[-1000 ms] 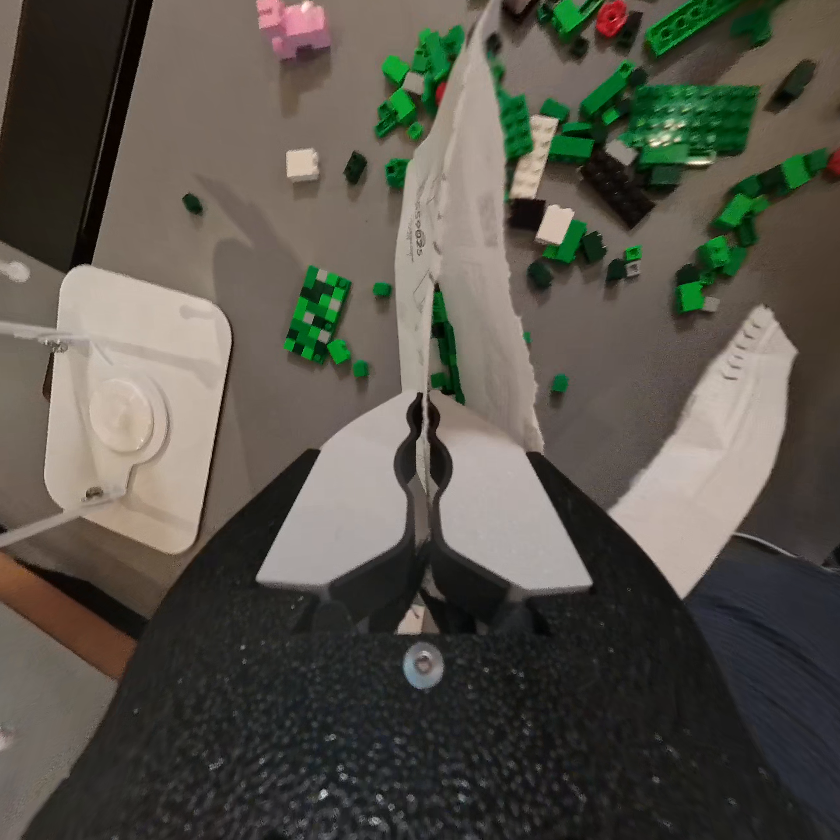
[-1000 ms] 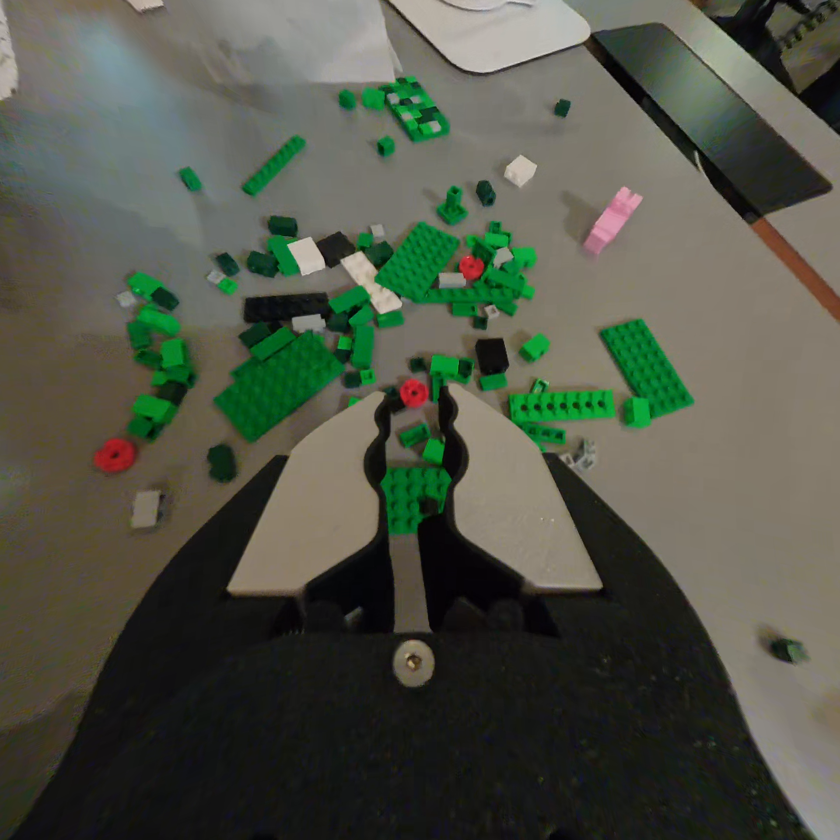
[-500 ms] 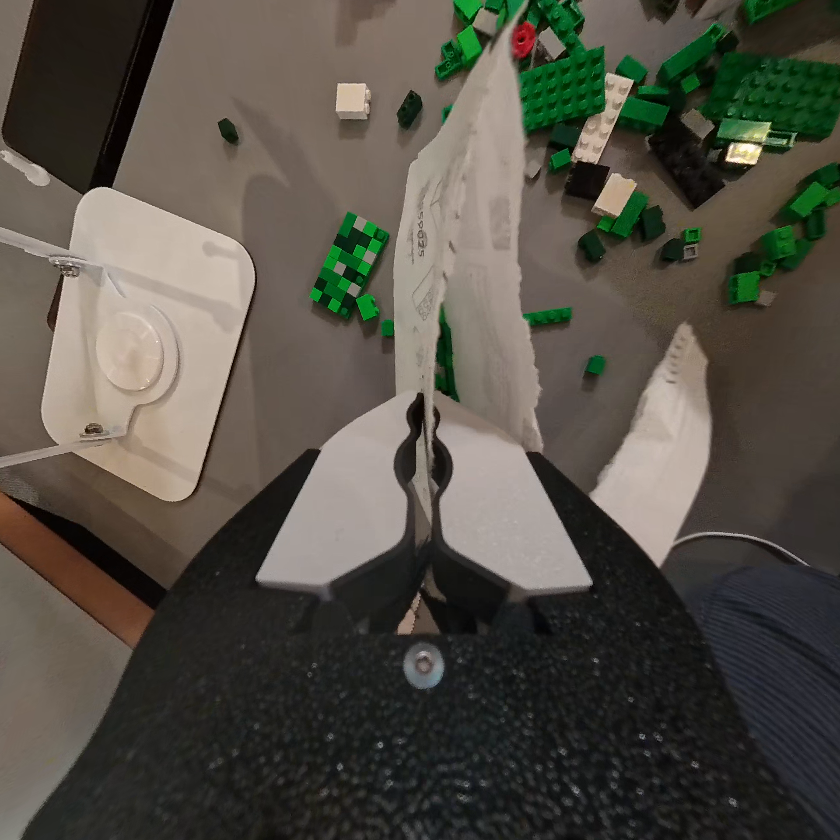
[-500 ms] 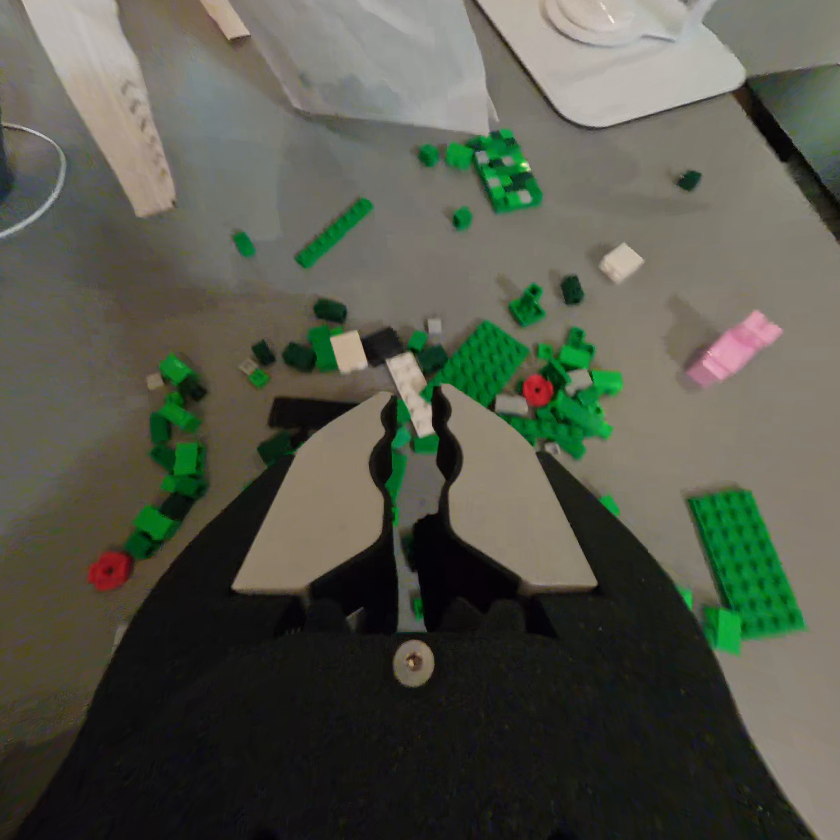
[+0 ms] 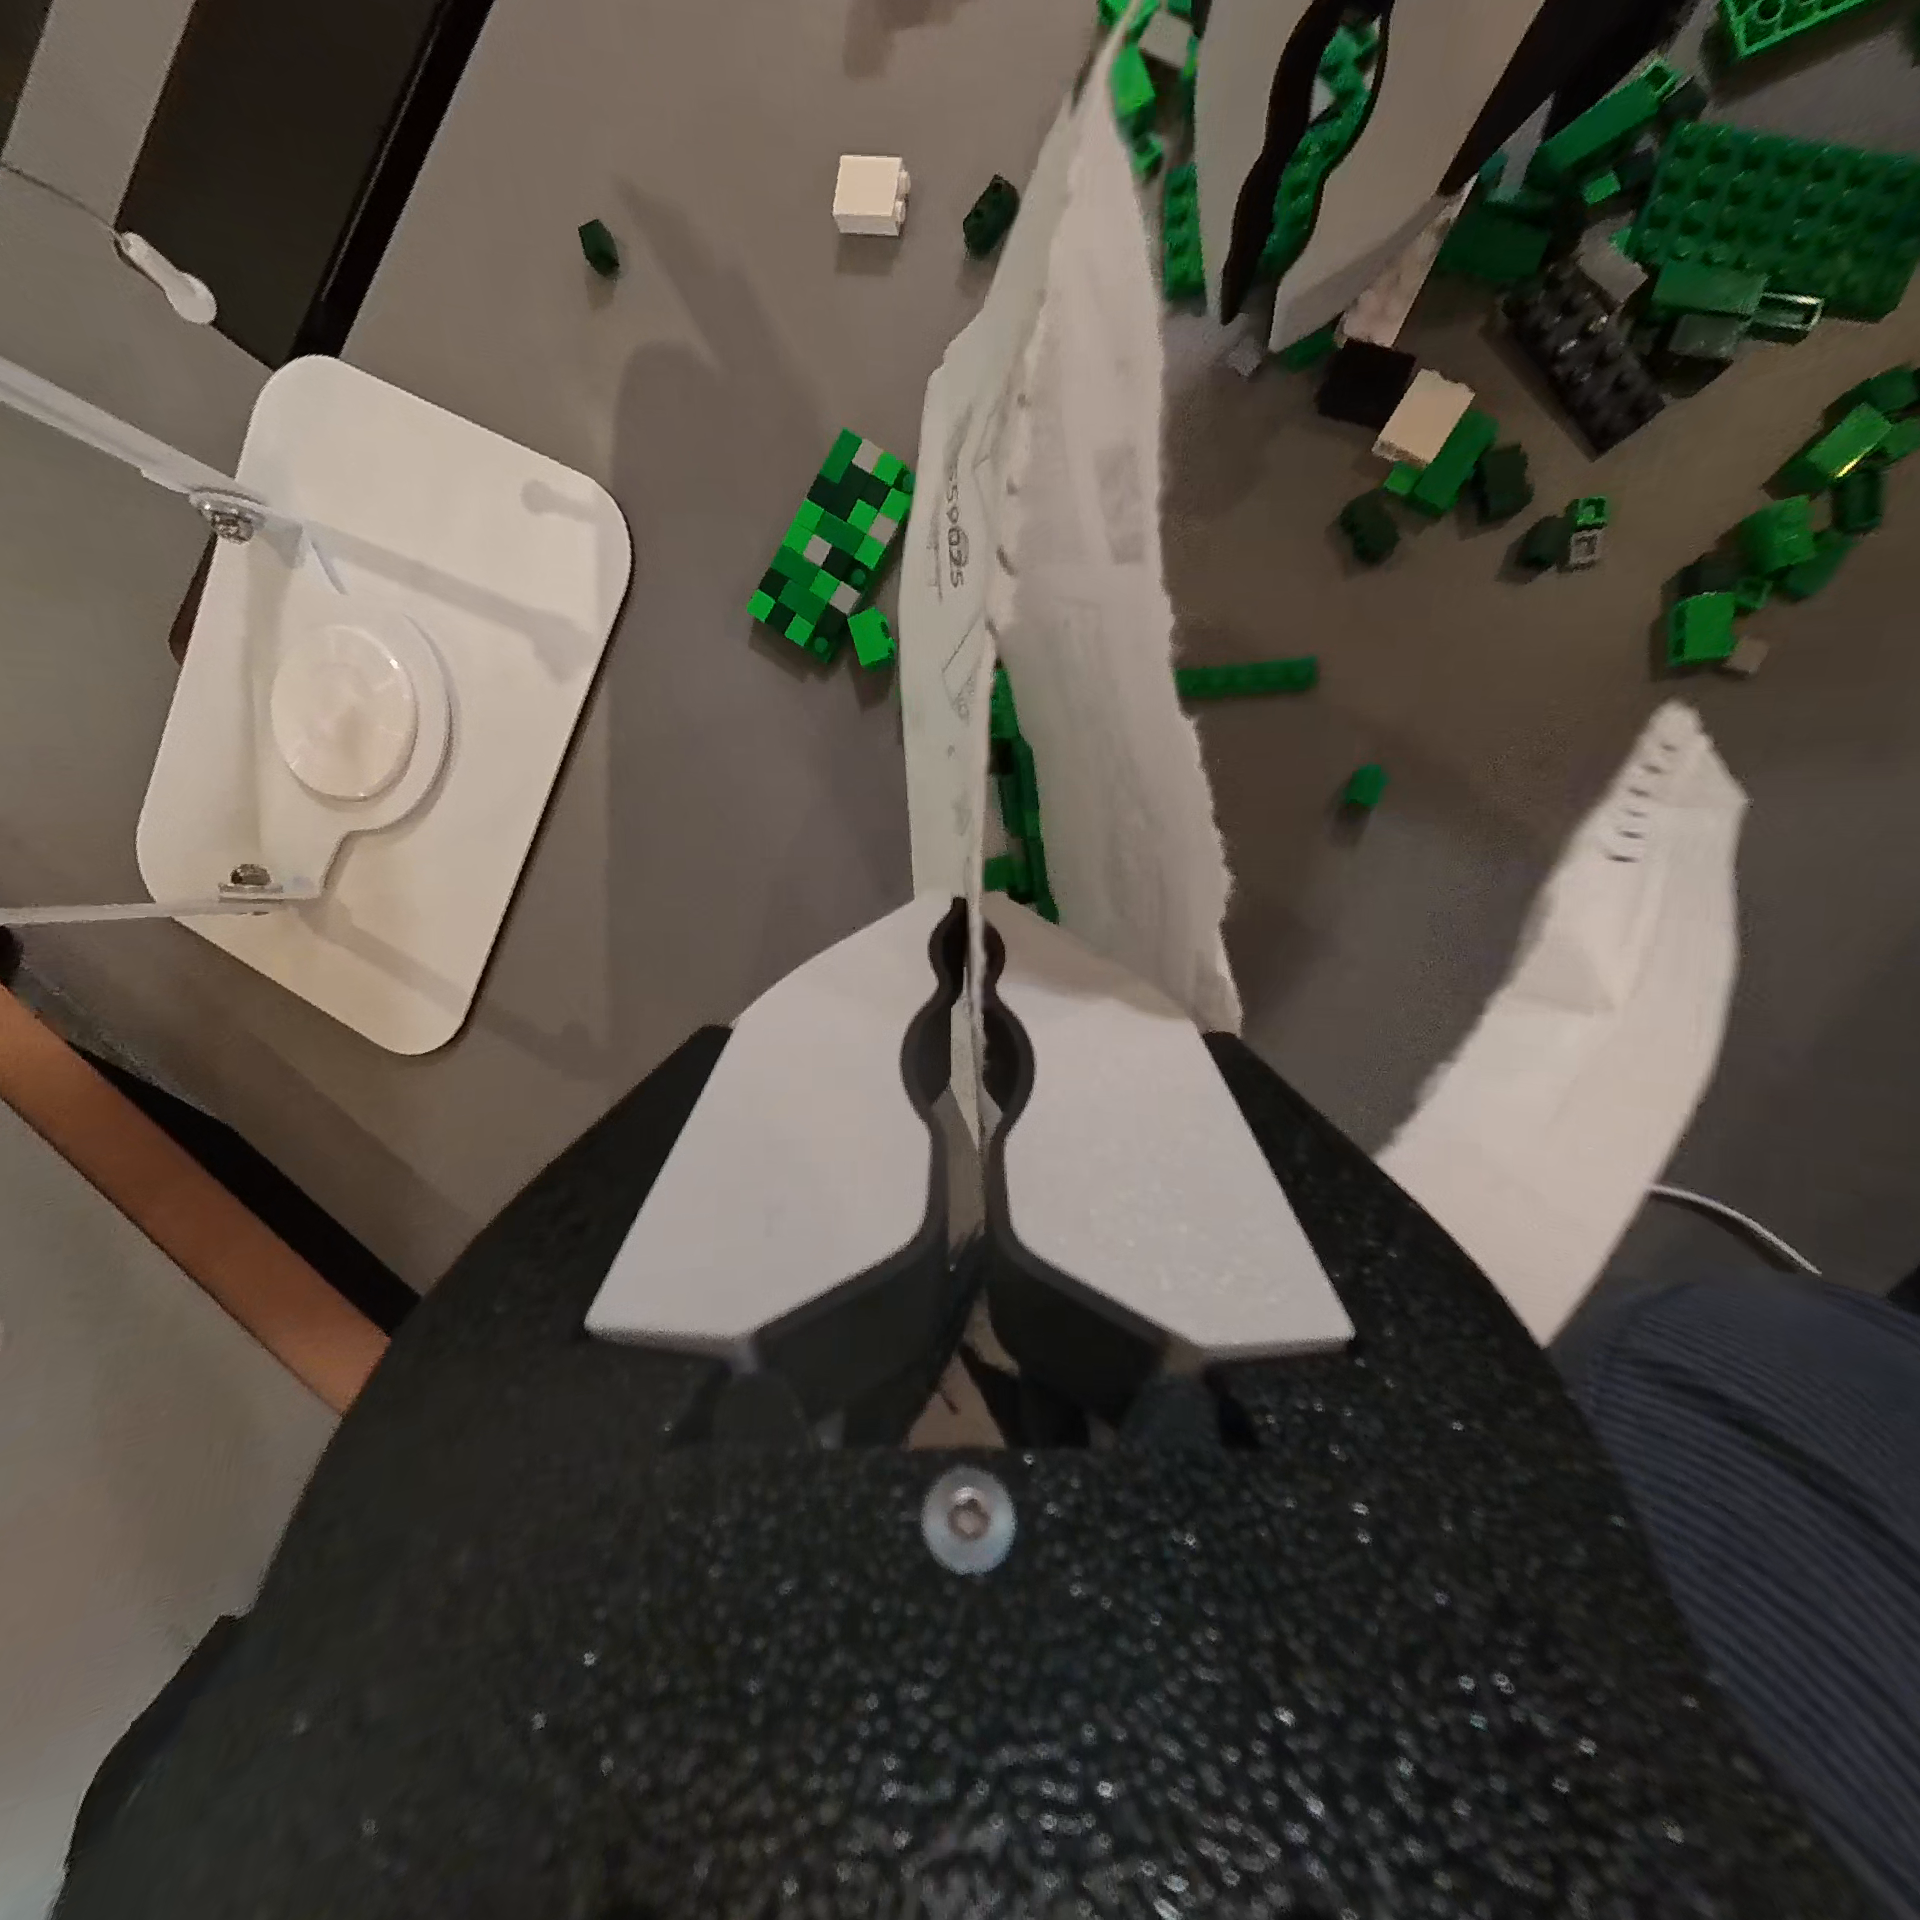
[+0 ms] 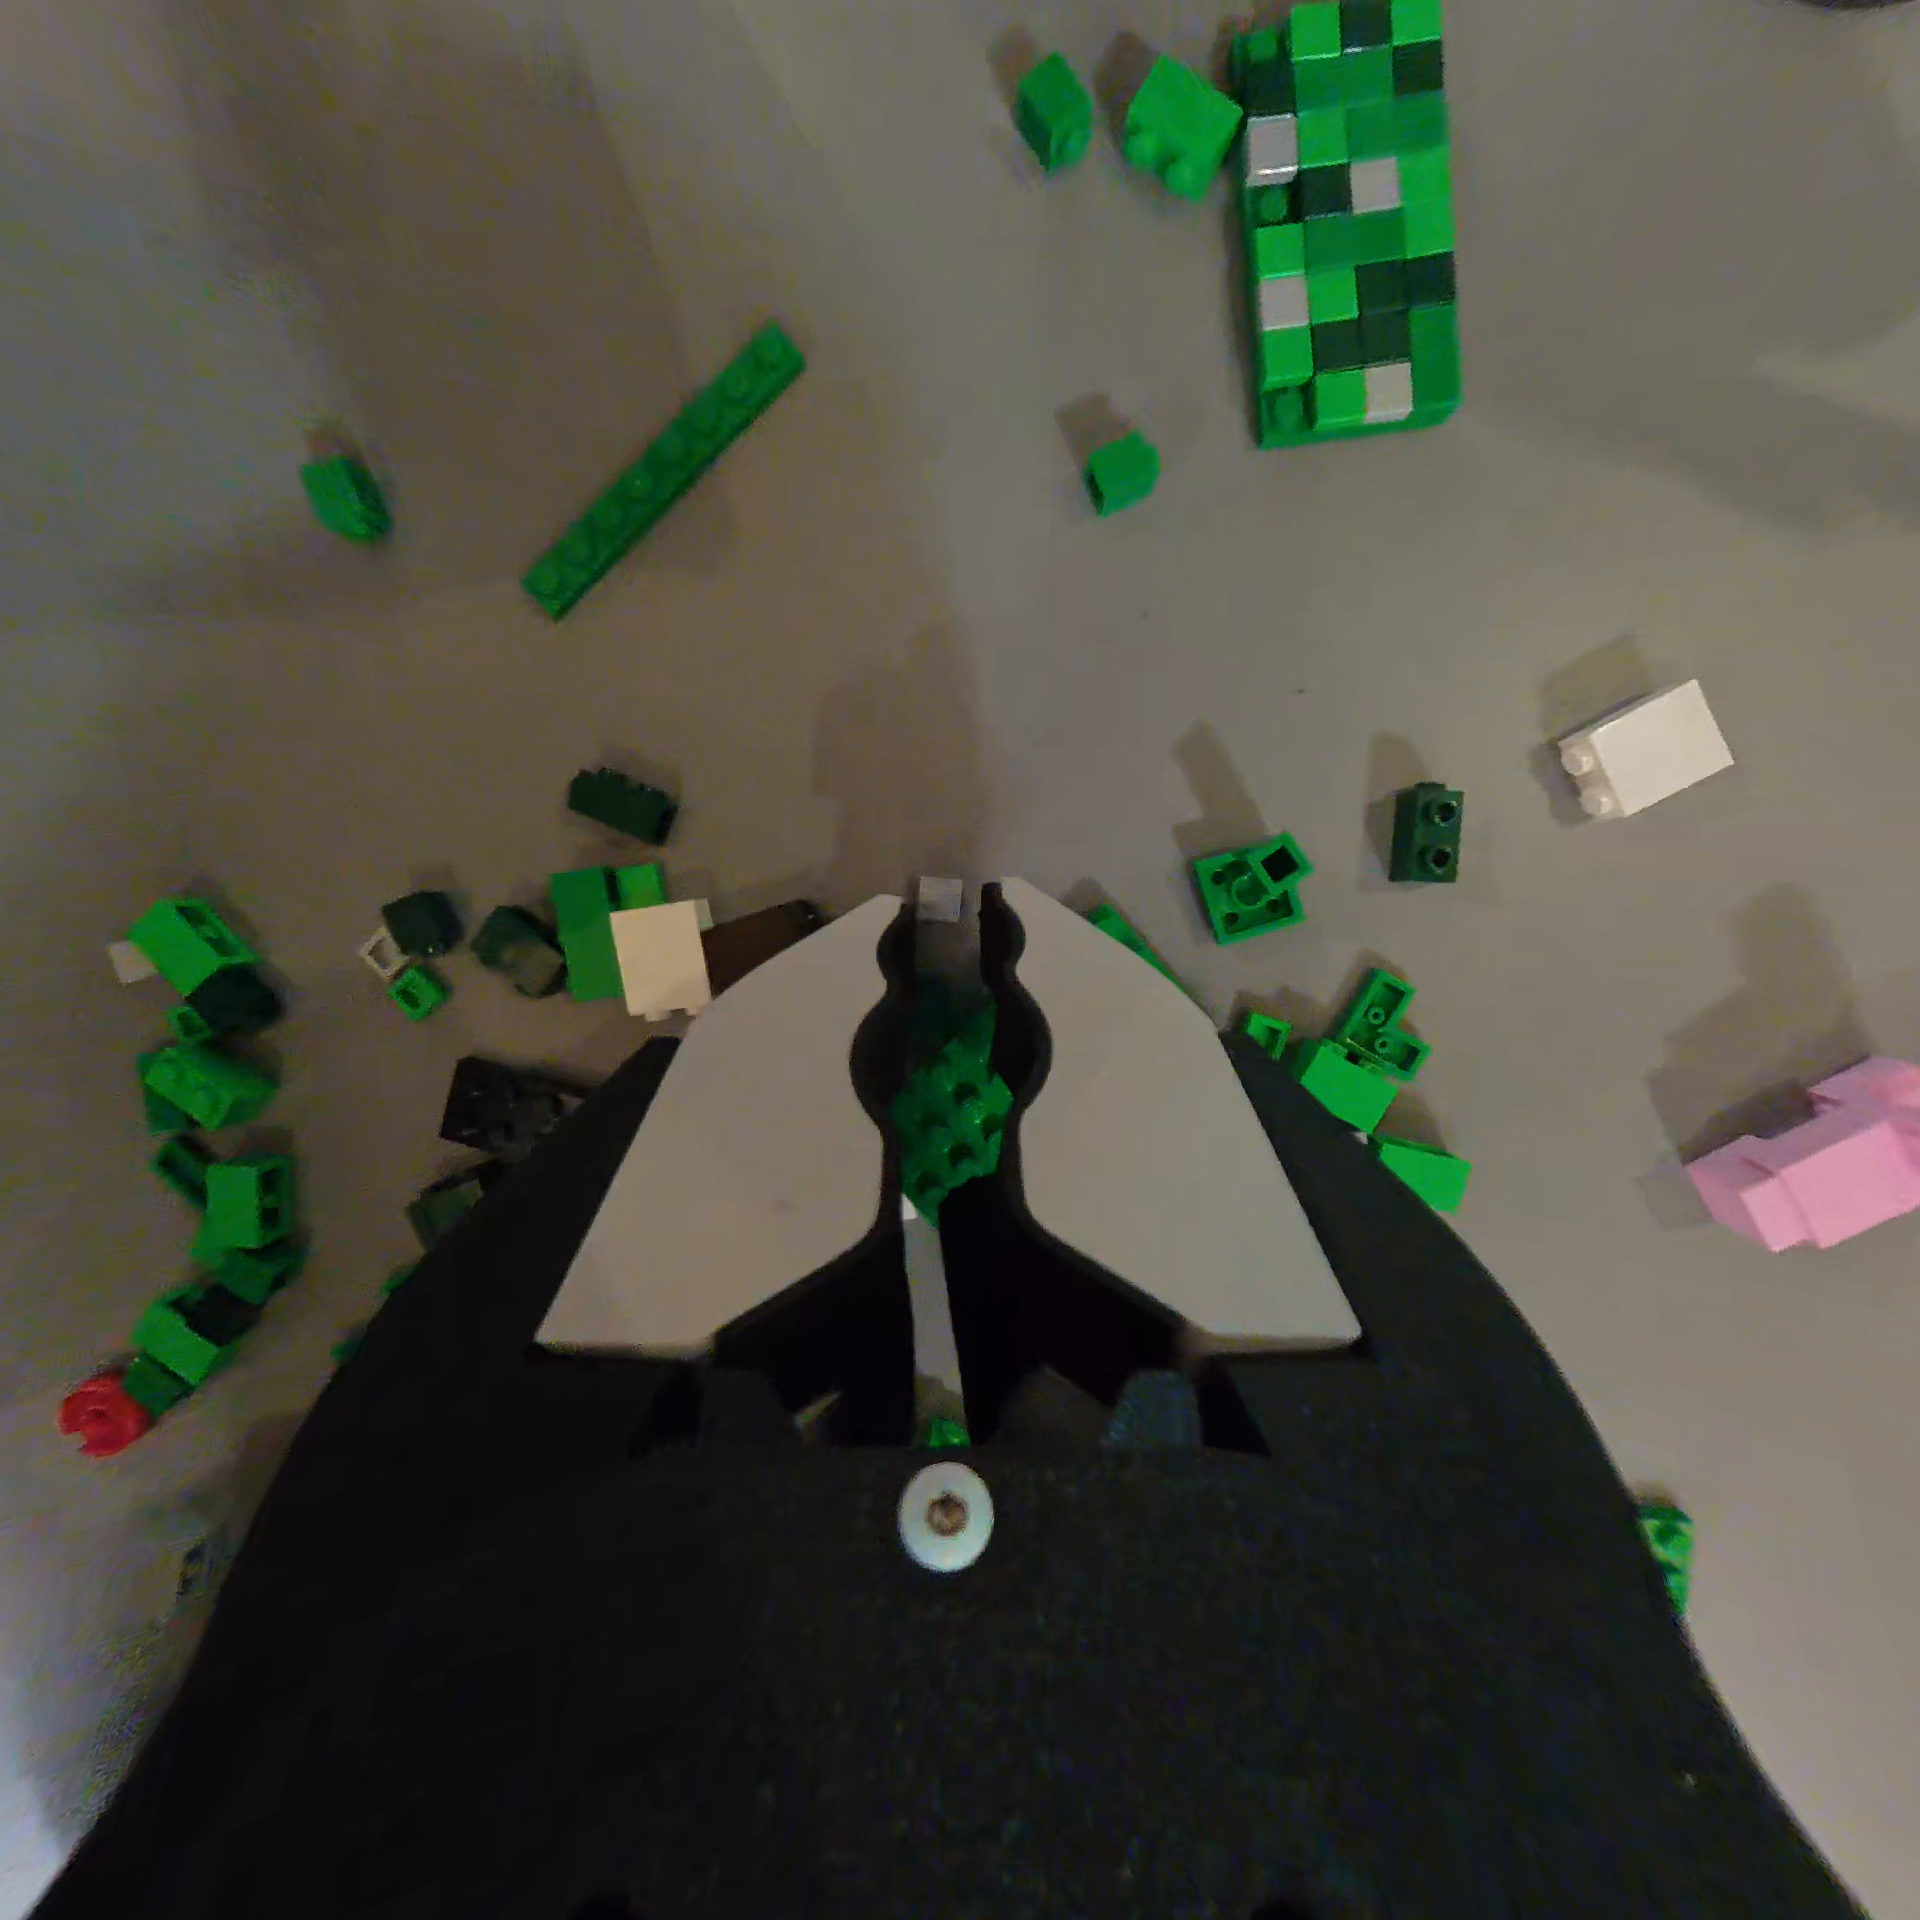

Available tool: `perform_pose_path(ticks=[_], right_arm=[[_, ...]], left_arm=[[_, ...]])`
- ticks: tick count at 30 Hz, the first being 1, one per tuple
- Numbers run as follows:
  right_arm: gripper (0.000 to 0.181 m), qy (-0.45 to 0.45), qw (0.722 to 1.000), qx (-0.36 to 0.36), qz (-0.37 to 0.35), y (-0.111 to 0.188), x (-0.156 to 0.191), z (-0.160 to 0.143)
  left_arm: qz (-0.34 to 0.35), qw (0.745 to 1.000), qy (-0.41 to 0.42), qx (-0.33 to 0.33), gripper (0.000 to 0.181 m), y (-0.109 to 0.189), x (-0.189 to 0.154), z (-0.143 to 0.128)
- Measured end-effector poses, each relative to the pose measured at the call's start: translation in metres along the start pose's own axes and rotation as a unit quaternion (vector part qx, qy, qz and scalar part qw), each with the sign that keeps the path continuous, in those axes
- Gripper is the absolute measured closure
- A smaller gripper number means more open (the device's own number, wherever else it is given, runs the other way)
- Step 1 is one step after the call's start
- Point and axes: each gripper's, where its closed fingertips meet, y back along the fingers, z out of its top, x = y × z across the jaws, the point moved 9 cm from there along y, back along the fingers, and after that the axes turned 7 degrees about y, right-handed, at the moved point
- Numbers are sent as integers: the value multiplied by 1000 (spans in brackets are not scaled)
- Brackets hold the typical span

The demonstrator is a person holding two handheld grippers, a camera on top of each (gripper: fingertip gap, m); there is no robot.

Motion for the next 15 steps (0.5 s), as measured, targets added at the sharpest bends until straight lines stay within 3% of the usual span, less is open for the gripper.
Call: perform_pose_path(ticks=[9,12,15], right_arm=[[174,-1,1000,6,22,-8,-2,3],[173,9,999,-31,21,-2,4,14],[174,33,994,-104,20,3,23,43]], left_arm=[[8,1000,-6,11,181,2,1,-2],[30,999,-16,29,181,9,2,-8],[61,996,-40,55,181,19,8,-21]])
